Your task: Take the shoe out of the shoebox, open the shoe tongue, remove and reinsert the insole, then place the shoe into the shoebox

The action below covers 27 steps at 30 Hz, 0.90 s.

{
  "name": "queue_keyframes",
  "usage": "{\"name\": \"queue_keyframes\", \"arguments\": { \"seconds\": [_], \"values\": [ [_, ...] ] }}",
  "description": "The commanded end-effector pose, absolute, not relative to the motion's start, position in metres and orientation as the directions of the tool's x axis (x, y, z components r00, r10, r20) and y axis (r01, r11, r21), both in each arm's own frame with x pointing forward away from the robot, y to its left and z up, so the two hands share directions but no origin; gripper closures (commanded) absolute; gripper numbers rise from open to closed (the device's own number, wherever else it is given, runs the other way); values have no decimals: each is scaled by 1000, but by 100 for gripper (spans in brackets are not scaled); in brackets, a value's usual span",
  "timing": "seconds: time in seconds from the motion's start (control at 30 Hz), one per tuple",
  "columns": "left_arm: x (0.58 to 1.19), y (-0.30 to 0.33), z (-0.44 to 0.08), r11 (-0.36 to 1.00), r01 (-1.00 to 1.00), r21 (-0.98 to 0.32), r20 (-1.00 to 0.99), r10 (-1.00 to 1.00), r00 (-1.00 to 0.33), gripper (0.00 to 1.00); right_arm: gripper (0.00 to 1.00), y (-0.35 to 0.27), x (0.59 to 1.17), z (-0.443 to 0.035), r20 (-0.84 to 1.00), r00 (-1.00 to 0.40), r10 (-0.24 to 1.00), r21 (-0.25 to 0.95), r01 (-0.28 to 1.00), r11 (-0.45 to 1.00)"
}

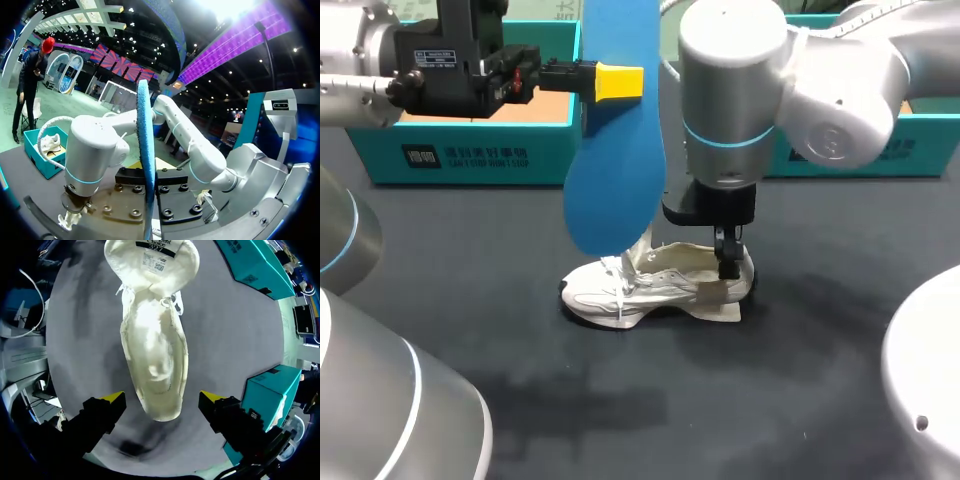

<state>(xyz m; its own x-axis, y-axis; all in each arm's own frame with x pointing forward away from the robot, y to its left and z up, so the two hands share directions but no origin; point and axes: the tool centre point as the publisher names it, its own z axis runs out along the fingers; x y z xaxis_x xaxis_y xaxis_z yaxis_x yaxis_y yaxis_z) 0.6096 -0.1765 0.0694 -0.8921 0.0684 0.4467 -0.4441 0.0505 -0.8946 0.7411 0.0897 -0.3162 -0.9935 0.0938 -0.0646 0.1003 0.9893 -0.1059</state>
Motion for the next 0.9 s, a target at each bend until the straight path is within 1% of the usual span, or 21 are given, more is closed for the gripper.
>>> {"name": "queue_keyframes", "arguments": {
  "seconds": [0.03, 0.4, 0.53, 0.9],
  "values": [
    [611, -178, 70, 55, -444, -894, 447, 69, -892, 100, 0, 97, 745, -313, -73, -993, 90, -157, 101, 982],
    [611, -178, 70, 55, -444, -894, 447, 69, -892, 100, 0, 120, 764, -319, -88, -994, 58, -121, 68, 990],
    [611, -178, 70, 55, -444, -894, 447, 69, -892, 100, 0, 129, 770, -328, -89, -996, 30, -117, 40, 992],
    [611, -178, 70, 55, -444, -894, 447, 69, -892, 100, 0, 142, 779, -355, -80, -997, 9, -88, 16, 996]
  ]
}}
